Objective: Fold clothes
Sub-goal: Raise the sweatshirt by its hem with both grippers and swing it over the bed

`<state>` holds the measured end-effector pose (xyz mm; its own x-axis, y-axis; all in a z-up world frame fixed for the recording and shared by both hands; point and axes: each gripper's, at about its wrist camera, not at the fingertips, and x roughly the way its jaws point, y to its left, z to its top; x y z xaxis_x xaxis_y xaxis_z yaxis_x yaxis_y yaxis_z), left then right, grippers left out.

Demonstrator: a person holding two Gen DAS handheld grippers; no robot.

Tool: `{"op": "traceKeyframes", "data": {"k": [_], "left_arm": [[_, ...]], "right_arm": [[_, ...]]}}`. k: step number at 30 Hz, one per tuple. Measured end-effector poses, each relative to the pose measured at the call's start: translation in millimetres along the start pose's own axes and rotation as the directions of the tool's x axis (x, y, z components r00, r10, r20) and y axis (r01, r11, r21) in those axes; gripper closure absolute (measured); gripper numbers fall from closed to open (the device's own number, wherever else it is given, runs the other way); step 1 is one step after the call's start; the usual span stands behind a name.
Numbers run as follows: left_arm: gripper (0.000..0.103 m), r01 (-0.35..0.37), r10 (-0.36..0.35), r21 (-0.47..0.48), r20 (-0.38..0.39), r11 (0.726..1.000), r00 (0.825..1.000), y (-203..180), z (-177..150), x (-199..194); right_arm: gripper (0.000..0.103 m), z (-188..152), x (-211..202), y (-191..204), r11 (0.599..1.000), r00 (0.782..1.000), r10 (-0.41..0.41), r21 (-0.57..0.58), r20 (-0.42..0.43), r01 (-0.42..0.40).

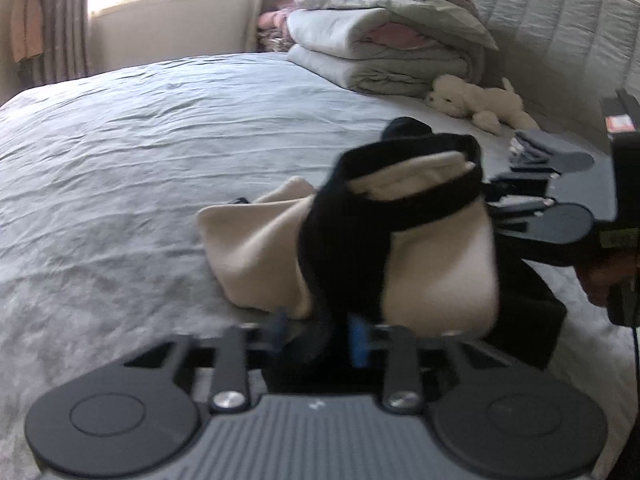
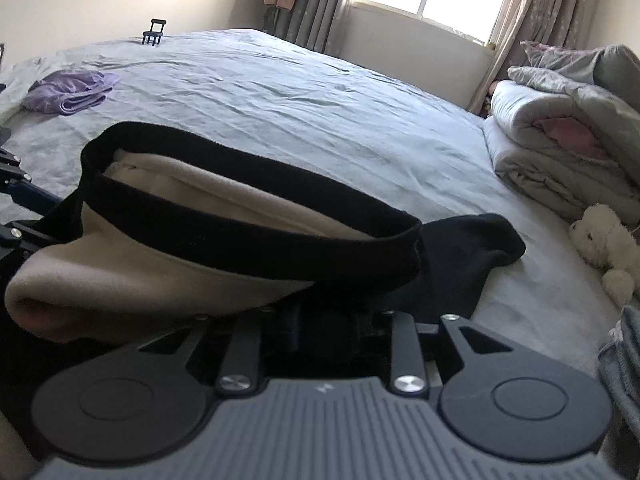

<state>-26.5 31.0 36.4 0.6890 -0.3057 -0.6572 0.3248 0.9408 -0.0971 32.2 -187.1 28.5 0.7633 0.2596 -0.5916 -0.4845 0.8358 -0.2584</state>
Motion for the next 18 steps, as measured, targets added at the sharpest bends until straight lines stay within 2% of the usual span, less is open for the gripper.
{"op": "traceKeyframes", "data": {"k": [1, 2, 3, 6, 9, 11, 12, 14, 16, 18], "left_arm": [[0.092, -0.003, 0.003, 0.006, 0.002, 1.0, 1.0, -3, 1, -1], [0.097, -0.014, 0.014, 0.013, 0.014, 1.0, 1.0, -4, 2, -5], [0.098, -0.026, 0.026, 0.021, 0.027, 0.999, 0.999, -6, 4, -9], [0.099, -0.065, 0.063, 0.022, 0.095, 0.998, 0.993, -6, 10, -27], [0.099, -0.097, 0.097, -0.011, 0.165, 0.995, 0.982, 2, 20, -46], [0.1, -0.125, 0.127, -0.022, 0.22, 0.992, 0.967, 6, 27, -59], [0.1, -0.141, 0.143, -0.026, 0.25, 0.99, 0.957, 6, 30, -66], [0.1, -0.179, 0.175, -0.021, 0.337, 0.984, 0.925, 2, 38, -85], [0.1, -0.206, 0.197, -0.024, 0.412, 0.978, 0.889, -1, 45, -104], [0.1, -0.224, 0.211, -0.027, 0.458, 0.974, 0.863, -4, 53, -121]], "right_arm": [[0.075, 1, 0, 2, 1.0, 1.0, -0.01, -0.005, 0.003, 0.01], [0.08, 2, 0, 4, 1.0, 1.0, -0.022, -0.006, 0.007, 0.022], [0.087, 3, -1, 5, 0.999, 0.999, -0.036, -0.01, 0.014, 0.036], [0.096, 6, -5, 6, 0.993, 0.992, -0.112, -0.043, 0.058, 0.114], [0.098, 8, -8, -2, 0.966, 0.964, -0.238, -0.074, 0.12, 0.248], [0.099, 10, -14, -11, 0.95, 0.941, -0.298, -0.046, 0.162, 0.309], [0.099, 10, -19, -13, 0.942, 0.928, -0.321, -0.036, 0.191, 0.334], [0.1, 13, -32, -10, 0.913, 0.885, -0.379, -0.047, 0.271, 0.406], [0.1, 15, -48, 0, 0.865, 0.824, -0.439, -0.077, 0.358, 0.495], [0.1, 19, -68, 3, 0.835, 0.77, -0.475, -0.057, 0.425, 0.547]]}}
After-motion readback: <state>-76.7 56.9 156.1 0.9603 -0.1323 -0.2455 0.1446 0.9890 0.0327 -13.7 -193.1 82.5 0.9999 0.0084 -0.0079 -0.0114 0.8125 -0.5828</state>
